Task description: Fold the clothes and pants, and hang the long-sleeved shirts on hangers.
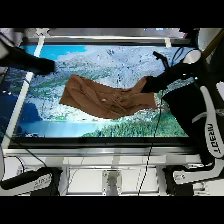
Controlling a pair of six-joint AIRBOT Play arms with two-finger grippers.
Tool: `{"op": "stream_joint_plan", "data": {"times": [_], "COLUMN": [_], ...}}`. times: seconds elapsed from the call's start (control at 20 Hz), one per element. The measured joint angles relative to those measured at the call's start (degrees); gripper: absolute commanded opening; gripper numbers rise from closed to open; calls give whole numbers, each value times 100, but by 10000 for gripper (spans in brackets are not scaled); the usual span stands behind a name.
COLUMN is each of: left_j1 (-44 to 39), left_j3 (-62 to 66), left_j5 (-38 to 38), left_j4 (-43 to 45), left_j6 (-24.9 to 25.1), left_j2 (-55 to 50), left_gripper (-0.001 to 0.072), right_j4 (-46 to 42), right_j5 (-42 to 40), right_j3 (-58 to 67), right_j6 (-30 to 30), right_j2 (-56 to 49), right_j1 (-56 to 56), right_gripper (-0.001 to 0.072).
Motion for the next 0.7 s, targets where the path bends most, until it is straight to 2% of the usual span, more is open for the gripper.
{"op": "stream_joint_plan", "data": {"times": [0.4,0.7], "left_j1": [-1928,-2614], "left_j3": [-883,-949], "left_j5": [1624,2564], "left_j4": [-461,-1016], "left_j6": [83,83], "left_j2": [-1611,-2437], "left_gripper": [9,9], "right_j4": [11,57], "right_j5": [186,129], "right_j3": [494,756], "right_j6": [-9,236], "right_j2": [295,284], "right_j1": [-125,-131], "right_gripper": [20,19]}}
